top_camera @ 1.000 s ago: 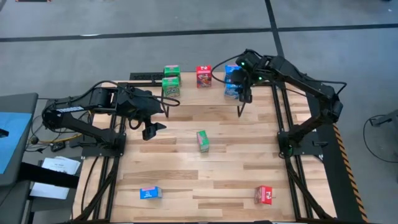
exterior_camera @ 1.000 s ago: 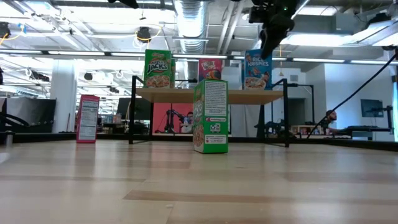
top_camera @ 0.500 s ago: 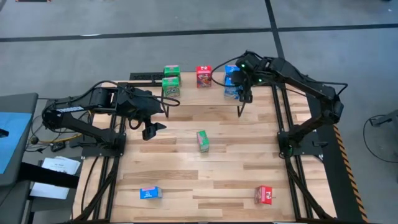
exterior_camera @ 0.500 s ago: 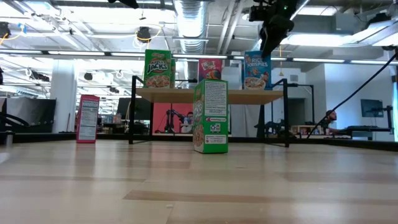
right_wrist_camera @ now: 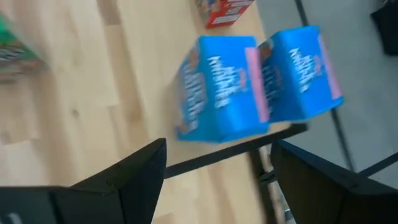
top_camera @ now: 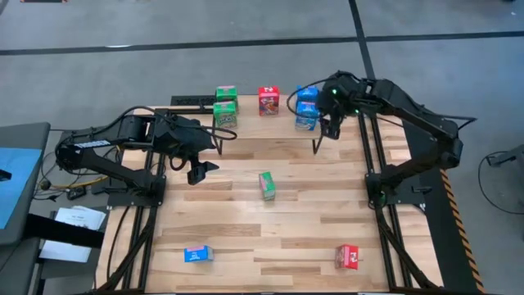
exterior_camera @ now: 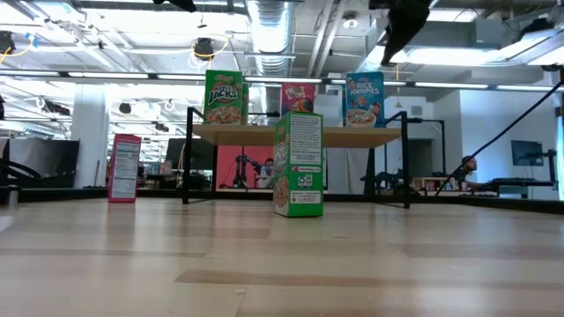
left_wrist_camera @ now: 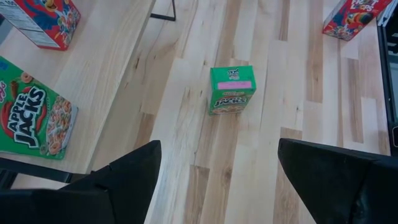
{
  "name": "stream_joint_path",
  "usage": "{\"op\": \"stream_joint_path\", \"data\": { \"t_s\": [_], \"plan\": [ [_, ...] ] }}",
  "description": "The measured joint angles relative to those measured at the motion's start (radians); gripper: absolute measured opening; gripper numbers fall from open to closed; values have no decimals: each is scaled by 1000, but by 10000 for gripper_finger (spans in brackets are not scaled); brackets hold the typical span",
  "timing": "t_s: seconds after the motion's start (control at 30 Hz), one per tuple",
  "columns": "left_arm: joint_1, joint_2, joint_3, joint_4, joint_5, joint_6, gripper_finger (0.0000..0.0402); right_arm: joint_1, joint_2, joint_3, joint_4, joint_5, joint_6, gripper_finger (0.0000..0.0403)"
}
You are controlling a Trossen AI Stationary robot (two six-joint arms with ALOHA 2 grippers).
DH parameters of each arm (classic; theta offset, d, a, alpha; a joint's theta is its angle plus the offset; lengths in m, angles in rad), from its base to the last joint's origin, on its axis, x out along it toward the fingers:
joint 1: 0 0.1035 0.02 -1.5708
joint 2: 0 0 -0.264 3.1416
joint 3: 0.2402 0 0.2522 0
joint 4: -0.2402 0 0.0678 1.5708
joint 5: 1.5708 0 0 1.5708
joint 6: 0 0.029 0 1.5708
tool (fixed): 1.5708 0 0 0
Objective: Stack cereal on shelf
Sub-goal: Adjust the green cereal boxes on the shelf
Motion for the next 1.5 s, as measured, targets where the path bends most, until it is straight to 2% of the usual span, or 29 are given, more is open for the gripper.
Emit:
{"op": "stream_joint_path", "data": {
  "t_s": [0.3, 0.57, 0.73, 0.93, 1.13, 1.5],
  "plan": [
    [0, 0, 0, 0, 0, 0, 313, 213, -6, 0, -167, -13, 395, 313],
    [0, 0, 0, 0, 0, 0, 313, 470, -5, 0, -205, -60, 978, 313],
    [0, 0, 0, 0, 0, 0, 313, 621, -5, -23, -210, -63, 1246, 313],
    [0, 0, 0, 0, 0, 0, 313, 761, 28, -25, -210, -49, 1398, 313],
    [0, 0, 0, 0, 0, 0, 313, 851, 87, -24, -213, -32, 1494, 313],
    [0, 0, 0, 0, 0, 0, 313, 928, 183, -25, -160, -9, 1511, 313]
  ]
}}
